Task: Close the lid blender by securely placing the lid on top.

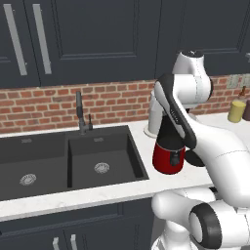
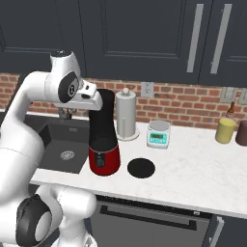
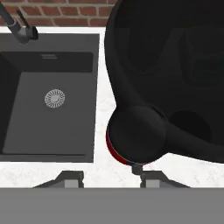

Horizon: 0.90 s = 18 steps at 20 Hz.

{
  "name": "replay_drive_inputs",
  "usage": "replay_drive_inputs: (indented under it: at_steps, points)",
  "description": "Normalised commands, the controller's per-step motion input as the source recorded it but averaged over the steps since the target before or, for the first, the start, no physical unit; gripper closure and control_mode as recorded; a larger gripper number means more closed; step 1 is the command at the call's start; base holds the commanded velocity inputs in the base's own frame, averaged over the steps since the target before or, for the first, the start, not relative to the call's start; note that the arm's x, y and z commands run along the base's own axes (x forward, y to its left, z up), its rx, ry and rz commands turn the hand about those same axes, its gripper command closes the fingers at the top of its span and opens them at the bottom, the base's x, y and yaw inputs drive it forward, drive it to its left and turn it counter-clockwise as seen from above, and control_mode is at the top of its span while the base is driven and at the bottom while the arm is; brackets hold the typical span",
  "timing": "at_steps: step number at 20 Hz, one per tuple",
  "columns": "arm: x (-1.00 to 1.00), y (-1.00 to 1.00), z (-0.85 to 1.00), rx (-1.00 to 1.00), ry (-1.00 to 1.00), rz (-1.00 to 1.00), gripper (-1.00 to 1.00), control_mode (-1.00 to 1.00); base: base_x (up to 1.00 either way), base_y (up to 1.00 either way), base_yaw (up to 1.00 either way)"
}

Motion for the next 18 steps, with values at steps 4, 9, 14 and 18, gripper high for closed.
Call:
replay_drive_inputs:
  at_steps: [4,9,14,18]
  points:
    - [-0.15,-0.09,-0.01,0.0,-0.01,-0.03,-1.0,-1.0,0.0,0.0,0.0]
    - [-0.37,-0.38,-0.12,0.0,-0.08,-0.07,-1.0,-1.0,0.0,0.0,0.0]
    - [-0.34,-0.54,-0.27,0.0,-0.07,-0.06,-1.0,-1.0,0.0,0.0,0.0]
    - [-0.25,-0.67,-0.37,0.0,-0.01,-0.02,-1.0,-1.0,0.0,0.0,0.0]
